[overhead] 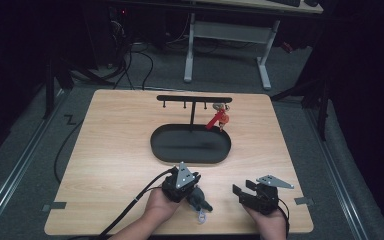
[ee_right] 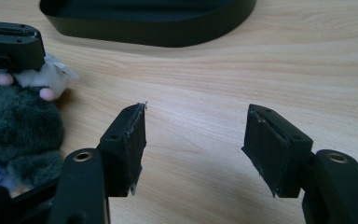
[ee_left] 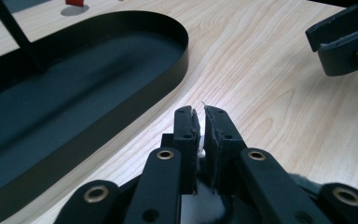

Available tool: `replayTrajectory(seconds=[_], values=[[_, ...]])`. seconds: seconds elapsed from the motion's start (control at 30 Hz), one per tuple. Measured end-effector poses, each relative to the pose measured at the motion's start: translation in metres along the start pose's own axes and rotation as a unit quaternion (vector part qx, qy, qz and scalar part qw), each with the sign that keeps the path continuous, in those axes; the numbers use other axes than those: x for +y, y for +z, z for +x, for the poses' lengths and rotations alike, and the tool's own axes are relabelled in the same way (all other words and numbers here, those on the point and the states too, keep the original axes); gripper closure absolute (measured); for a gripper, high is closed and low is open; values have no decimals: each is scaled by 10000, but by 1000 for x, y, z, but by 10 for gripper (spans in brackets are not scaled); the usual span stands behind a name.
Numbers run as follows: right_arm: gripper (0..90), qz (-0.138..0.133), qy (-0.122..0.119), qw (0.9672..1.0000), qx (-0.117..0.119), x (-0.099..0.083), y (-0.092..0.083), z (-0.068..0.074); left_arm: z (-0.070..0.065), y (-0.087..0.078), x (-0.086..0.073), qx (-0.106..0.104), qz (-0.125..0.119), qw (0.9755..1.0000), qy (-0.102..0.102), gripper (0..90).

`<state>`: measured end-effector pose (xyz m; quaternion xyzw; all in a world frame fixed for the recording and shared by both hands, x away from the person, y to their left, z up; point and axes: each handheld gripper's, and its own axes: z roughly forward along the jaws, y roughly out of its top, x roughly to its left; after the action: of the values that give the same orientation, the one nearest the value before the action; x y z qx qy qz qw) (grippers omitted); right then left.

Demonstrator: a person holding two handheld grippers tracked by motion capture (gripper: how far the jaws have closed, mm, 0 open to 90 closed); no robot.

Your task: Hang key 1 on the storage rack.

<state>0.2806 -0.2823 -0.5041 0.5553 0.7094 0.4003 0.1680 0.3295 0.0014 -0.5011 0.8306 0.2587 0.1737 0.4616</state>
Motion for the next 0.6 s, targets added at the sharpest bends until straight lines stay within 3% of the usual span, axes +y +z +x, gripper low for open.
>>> replayTrajectory(seconds=[0.1, 0.23, 0.27, 0.3, 0.33, 0.37, 0.47, 0.6], values=[[396, -25, -13, 10000, 26, 1, -2, 6, 4, -9, -4, 13, -14, 10000, 7, 829], [397, -71, -215, 9997, 137, 4, -2, 22, 16, -33, -17, 10, -213, 9997, -95, 818], [397, -80, -291, 9993, 213, 5, -1, 32, 25, -49, -24, 106, -262, 9995, -124, 803], [397, -80, -291, 9993, 213, 5, -1, 32, 25, -49, -24, 106, -262, 9995, -124, 801], [395, -74, -376, 9988, 306, 6, 1, 44, 30, -57, -28, 172, -284, 9993, -144, 797], [395, -74, -376, 9988, 306, 6, 1, 44, 37, -66, -31, 237, -286, 9992, -152, 797], [391, -95, -561, 9971, 506, 7, 4, 68, 60, -99, -47, 620, -273, 9976, -149, 789], [383, 21, -820, 9936, 772, 4, 12, 95, 85, -123, -72, 1001, -238, 9943, -282, 779]])
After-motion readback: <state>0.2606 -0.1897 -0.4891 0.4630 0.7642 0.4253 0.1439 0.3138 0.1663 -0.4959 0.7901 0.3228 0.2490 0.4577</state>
